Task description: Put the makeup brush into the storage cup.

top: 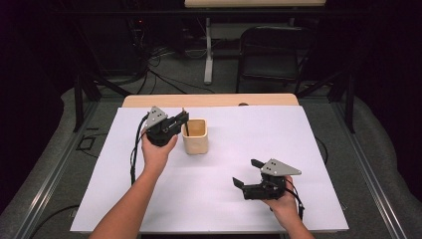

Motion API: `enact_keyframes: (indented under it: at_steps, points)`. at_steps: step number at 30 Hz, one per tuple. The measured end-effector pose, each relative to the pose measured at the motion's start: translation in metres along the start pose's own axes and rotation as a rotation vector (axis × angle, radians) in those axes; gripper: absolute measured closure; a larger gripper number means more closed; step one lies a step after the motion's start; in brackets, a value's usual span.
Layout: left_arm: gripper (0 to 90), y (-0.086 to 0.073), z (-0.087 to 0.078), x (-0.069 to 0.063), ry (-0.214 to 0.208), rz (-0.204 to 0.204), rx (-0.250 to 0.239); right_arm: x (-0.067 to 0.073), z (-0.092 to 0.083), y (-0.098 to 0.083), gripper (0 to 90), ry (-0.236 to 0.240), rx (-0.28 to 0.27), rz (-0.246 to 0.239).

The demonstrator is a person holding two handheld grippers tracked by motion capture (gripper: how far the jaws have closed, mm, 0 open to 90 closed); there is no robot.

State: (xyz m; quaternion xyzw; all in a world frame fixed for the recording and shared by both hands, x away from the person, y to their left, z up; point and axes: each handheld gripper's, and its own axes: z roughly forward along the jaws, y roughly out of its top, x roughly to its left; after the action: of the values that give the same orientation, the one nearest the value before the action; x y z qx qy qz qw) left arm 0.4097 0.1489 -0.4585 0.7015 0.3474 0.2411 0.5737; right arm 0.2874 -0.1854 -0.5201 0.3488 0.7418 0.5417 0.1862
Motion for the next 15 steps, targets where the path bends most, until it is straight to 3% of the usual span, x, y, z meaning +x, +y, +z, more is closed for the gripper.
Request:
enact_keyframes:
  at_steps: [15]
  points:
    - [83.4,-0.0101,0.0023,0.0006,-0.002,-0.010,0.013,0.0003,0.0007,-0.0004,8.0,0.000,-0.002,0.002]
